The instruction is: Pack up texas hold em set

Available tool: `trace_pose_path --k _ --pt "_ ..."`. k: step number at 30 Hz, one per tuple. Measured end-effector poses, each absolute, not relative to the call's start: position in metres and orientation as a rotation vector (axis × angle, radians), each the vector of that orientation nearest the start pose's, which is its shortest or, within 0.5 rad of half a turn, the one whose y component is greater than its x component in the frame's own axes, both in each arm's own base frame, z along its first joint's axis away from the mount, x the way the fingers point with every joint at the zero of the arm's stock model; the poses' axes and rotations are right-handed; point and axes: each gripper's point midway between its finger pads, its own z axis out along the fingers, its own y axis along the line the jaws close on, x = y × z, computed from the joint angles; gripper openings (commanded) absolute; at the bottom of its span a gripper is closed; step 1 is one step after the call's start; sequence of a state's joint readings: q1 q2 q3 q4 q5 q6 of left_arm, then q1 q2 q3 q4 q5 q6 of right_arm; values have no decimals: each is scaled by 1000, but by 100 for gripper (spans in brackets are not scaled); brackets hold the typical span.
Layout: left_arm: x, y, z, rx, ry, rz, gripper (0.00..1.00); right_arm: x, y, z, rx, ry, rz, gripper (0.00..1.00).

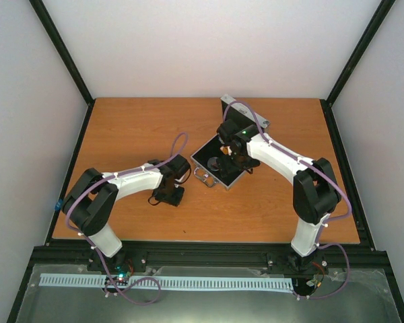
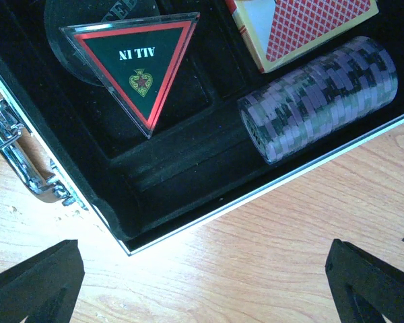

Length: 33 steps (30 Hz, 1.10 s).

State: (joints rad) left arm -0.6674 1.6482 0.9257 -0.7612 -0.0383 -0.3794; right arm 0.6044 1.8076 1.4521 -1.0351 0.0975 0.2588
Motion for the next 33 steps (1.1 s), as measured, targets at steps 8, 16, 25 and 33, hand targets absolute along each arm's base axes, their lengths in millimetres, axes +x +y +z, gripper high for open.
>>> trace_pose_path --k 8,16,25,33 --pt "229 -169 18 439 3015 9 37 319 200 98 -494 2901 -23 100" --pt "238 -173 35 431 2978 3 37 319 200 96 -495 2906 -26 100" --pt "244 -176 48 423 2946 -12 37 326 199 101 -468 2883 -47 100" --pt "248 -179 64 413 2896 -55 36 337 203 115 -435 2849 -20 100"
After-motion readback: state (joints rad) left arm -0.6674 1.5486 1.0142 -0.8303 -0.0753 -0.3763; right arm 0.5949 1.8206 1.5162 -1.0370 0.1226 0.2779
